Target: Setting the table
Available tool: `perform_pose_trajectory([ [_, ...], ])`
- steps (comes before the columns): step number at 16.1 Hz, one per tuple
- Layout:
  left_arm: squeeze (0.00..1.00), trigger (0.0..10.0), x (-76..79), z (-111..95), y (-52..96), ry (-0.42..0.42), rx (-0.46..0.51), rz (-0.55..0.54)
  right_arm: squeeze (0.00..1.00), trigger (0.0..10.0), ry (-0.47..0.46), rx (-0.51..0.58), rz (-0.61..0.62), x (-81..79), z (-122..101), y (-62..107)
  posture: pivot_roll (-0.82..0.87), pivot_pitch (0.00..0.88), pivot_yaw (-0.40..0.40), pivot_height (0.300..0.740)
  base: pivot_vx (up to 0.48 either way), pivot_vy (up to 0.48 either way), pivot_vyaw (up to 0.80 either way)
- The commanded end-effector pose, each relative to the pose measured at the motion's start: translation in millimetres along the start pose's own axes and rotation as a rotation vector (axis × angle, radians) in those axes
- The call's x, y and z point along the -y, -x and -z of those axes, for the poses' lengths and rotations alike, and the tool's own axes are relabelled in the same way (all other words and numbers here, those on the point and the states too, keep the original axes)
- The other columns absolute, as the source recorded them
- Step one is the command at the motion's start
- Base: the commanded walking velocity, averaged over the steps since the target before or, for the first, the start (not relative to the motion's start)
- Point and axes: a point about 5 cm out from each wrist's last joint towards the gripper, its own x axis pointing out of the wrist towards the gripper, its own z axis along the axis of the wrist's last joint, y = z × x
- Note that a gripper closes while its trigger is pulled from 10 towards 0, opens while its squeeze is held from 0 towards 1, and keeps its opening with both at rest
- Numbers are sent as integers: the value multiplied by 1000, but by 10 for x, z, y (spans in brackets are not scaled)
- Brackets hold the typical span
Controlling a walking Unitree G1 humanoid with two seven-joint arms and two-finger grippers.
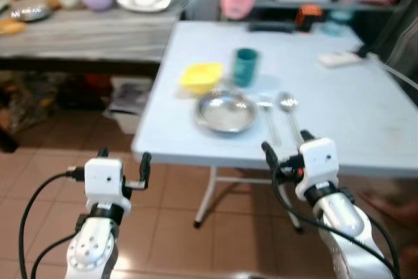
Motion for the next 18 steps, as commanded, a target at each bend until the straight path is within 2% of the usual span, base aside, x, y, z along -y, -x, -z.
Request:
perform_pose_trajectory([
  [1,0,10000,12,-20,3,12,11,-5,0,10000,10,11,-4,17,-35,-13,-138,95,42,740,0,0,0],
  [11,0,10000,-4,-106,-84,25,51,-33,0,10000,5,50,-63,-53,-96,-118,-134,91,45,740,0,0,0],
  [15,0,10000,0,-113,-94,34,54,-17,0,10000,61,95,-127,-134,-159,-156,-131,88,46,740,0,0,0],
  [18,0,10000,22,-119,-82,40,57,0,0,10000,54,89,-129,-158,-140,-142,-126,90,46,740,285,0,0],
])
